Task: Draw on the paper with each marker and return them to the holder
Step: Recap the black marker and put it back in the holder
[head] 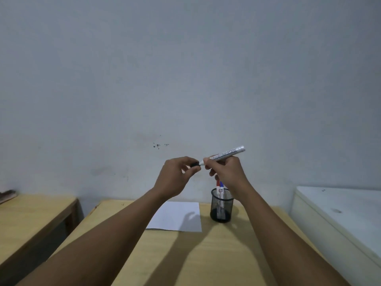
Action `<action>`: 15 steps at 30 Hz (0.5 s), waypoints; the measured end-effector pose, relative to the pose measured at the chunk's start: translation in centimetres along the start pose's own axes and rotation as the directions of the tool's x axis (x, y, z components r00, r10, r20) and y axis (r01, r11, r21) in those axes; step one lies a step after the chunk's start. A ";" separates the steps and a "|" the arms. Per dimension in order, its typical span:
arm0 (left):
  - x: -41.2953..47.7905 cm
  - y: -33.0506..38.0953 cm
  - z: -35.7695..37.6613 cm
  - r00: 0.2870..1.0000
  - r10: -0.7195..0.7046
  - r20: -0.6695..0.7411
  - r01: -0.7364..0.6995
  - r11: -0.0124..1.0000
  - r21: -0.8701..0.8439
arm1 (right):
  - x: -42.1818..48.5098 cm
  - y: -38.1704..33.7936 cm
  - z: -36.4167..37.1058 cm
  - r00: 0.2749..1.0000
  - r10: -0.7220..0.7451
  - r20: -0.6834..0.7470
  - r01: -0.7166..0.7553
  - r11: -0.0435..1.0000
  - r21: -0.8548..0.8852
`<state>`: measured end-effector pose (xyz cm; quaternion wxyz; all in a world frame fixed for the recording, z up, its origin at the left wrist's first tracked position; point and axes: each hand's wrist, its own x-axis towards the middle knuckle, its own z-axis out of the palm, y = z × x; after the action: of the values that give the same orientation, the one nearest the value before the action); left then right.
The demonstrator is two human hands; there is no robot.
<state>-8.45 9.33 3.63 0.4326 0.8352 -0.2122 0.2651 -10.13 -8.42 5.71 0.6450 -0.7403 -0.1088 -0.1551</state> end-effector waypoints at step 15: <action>2.0 5.1 1.3 0.991 0.108 -0.074 -0.109 0.994 -0.017 | -0.9 -0.5 -1.9 0.887 0.299 -0.352 -0.231 0.947 0.223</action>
<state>-9.55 5.29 7.35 0.4339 0.8076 -0.2442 0.3161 -11.28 -10.14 6.07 0.7312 -0.6444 0.1080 -0.1959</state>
